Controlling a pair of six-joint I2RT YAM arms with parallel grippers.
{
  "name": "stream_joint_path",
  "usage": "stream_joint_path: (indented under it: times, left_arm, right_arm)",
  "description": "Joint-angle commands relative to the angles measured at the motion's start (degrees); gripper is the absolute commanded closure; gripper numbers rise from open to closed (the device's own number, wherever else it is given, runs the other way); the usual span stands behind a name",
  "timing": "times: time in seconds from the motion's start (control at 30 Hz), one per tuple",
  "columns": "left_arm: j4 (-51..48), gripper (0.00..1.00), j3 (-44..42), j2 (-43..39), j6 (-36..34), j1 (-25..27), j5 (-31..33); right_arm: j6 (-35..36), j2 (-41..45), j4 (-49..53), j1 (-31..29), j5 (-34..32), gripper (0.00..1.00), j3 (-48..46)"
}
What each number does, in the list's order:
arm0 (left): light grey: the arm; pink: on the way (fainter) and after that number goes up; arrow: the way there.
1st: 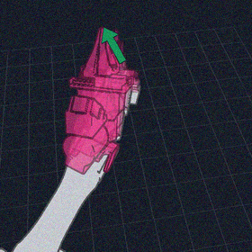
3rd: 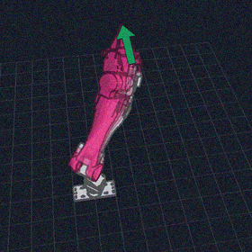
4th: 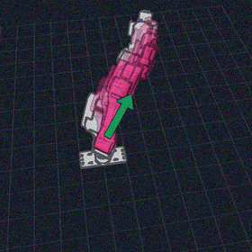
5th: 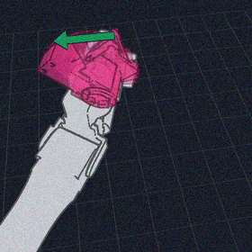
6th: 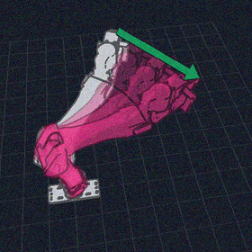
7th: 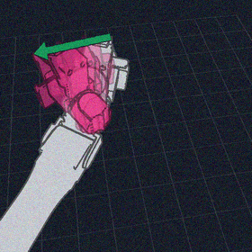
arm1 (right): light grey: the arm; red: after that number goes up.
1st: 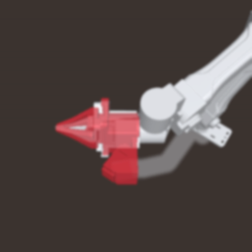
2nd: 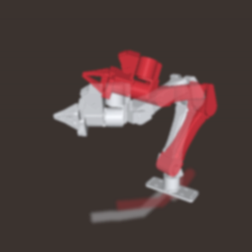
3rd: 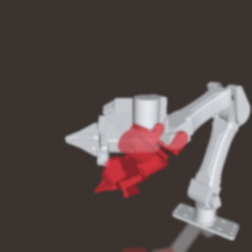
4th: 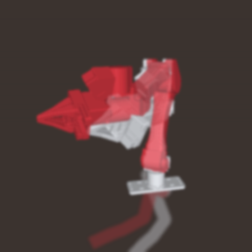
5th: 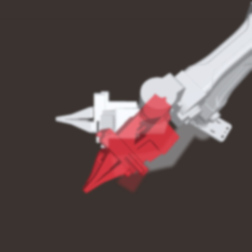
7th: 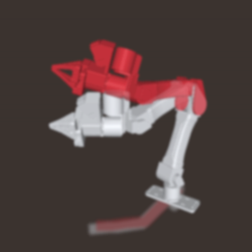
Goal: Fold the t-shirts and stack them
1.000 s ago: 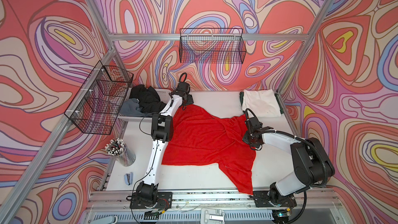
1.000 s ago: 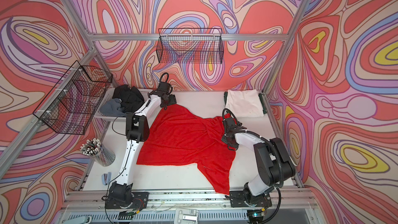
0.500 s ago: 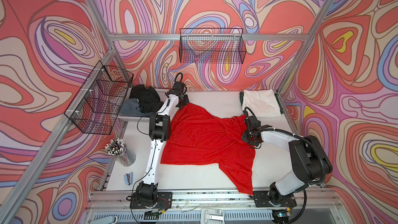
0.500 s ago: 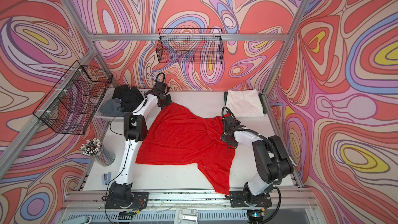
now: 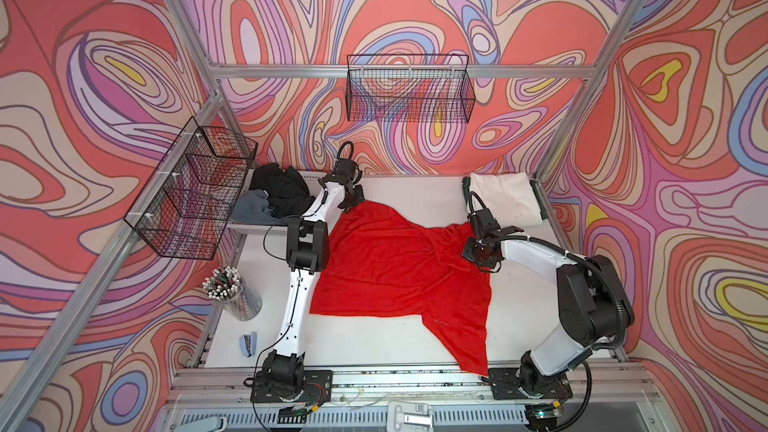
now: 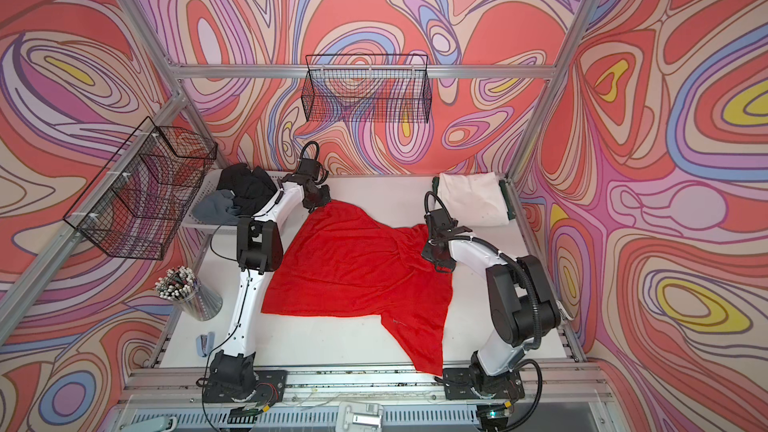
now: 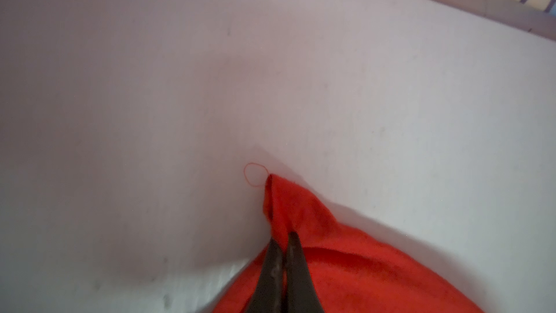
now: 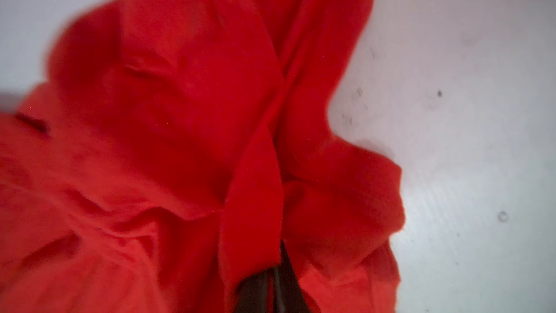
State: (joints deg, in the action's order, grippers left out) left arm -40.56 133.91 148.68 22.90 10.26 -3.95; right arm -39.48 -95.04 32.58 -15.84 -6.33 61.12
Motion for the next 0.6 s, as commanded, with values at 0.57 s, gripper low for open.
stream_joint_path:
  times: [0.57]
  left_arm:
    - [45.16, 1.00, -51.63, -34.25, -6.19, 0.43, 3.50]
  right_arm:
    - [-0.42, 11.61, 8.62, 0.46, -0.97, 1.00, 4.74]
